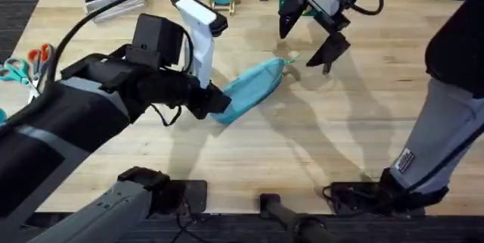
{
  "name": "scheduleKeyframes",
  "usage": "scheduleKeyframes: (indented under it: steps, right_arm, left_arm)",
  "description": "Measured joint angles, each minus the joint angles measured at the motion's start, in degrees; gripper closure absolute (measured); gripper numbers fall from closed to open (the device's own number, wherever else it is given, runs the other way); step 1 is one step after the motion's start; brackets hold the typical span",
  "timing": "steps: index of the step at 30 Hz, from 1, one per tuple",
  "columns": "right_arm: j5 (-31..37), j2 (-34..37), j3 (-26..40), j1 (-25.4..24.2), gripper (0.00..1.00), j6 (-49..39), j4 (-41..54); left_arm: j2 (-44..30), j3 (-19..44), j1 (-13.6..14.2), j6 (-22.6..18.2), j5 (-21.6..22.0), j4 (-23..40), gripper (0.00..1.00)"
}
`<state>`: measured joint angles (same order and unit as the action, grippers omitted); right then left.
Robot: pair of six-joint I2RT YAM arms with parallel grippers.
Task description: Unzip the bag, pick up the pens from the table one at a time and place them inside, then zip the bag closed.
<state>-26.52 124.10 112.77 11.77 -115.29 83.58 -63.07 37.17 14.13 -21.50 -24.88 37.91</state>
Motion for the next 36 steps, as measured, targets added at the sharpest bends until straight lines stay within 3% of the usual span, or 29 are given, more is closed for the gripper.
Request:
scheduleKeyframes:
  steps: [11, 27, 36]
  right_arm:
    - [0.0, 4.6, 0.0, 1.5, 0.006, 7.8, -0.9]
    - [1.6, 4.8, 0.0, 4.5, 0.007, 17.5, -3.4]
    - [2.2, 4.8, 0.0, 4.5, 0.611, 18.9, -3.4]
  left_arm:
    - [0.0, 0.0, 0.0, 0.0, 0.0, 0.0, 0.959]
    - [0.0, 0.0, 0.0, 0.0, 0.1, 0.0, 0.959]
    - [0.0, 0.0, 0.0, 0.0, 0.2, 0.0, 0.959]
